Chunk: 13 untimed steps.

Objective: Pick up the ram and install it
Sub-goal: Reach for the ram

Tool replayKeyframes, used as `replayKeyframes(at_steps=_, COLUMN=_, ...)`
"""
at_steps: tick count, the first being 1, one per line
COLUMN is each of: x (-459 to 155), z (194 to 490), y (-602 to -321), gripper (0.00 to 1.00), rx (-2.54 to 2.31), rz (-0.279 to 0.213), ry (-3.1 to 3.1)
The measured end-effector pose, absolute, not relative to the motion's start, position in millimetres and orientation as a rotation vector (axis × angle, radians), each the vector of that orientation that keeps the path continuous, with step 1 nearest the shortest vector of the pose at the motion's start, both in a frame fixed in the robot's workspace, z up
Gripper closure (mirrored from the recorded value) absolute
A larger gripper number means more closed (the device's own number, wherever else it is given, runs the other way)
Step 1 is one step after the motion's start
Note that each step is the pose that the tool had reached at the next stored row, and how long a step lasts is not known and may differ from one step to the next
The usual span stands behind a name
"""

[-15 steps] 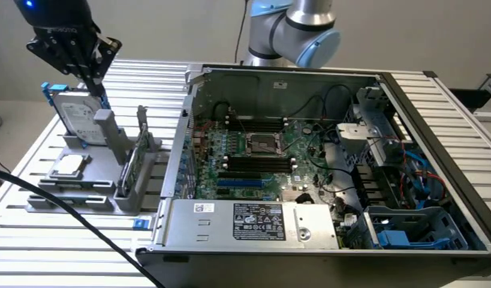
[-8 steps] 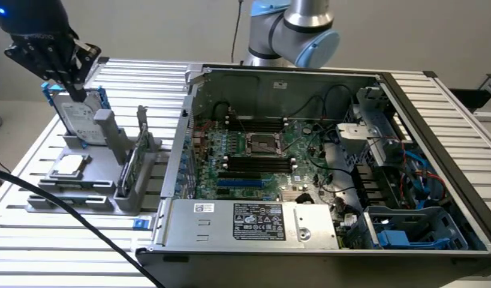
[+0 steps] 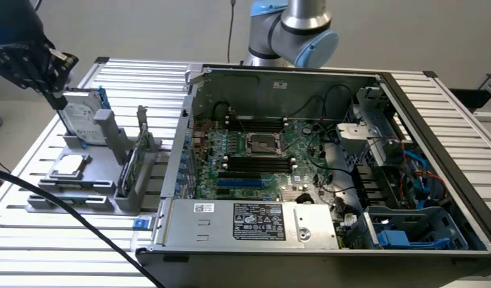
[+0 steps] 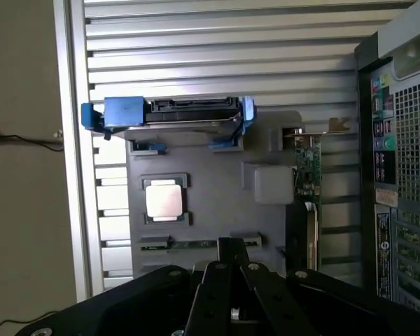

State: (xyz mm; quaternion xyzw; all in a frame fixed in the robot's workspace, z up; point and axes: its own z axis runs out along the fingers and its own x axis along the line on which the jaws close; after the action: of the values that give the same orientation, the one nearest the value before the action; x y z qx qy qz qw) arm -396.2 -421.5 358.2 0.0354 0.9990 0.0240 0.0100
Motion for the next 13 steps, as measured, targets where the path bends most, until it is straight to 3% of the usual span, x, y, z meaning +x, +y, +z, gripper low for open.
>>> replayKeyframes(at_steps=13, x=-401, z=350, y=-444, gripper=0.89, rx=0.101, rz=0.056, ry=3.141)
